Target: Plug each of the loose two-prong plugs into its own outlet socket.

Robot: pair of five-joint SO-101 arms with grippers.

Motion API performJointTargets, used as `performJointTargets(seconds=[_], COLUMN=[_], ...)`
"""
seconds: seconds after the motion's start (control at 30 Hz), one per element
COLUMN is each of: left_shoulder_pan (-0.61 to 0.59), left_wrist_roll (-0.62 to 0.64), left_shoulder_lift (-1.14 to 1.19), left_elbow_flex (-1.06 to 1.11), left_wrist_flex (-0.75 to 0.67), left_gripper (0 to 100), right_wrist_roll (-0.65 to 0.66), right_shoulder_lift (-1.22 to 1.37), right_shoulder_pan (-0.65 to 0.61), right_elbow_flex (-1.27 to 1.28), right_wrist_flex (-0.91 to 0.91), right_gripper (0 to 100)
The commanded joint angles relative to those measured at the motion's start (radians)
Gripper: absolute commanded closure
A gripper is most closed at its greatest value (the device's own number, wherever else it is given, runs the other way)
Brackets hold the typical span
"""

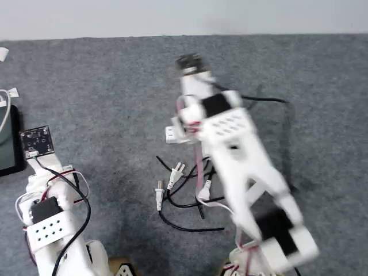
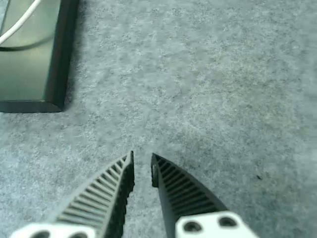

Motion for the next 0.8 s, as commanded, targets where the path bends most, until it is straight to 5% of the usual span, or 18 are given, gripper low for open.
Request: performJointTargets(seconds=[0.0,0.23,0.43,0.6,0.77], left_shoulder_pan=[0.015,0.051,0.167,0.173,0.173], left_wrist_roll=[0.002,0.002,-0.101,-0.100,-0.100], left_shoulder_lift=[-0.009,-0.005,-0.011,-0.011,-0.011], left_elbow_flex=[-0.008,0.005,0.058,0.059,0.059], left_wrist_flex=[-0.031,-0.031,-0.031,-0.026,-0.025], left_gripper=[99,99,99,99,99], right_wrist_roll=[0.072,0.235,0.353,0.405,0.434], right_shoulder_lift=[-0.278,-0.452,-0.438,-0.335,-0.150], right_shoulder_pan=[0.148,0.802,1.340,1.518,1.586], right_elbow_flex=[-0.015,0.054,0.376,0.597,0.609], right_wrist_flex=[0.131,0.148,-0.361,-0.710,-0.820], right_gripper=[99.0,99.0,99.0,98.9,98.5])
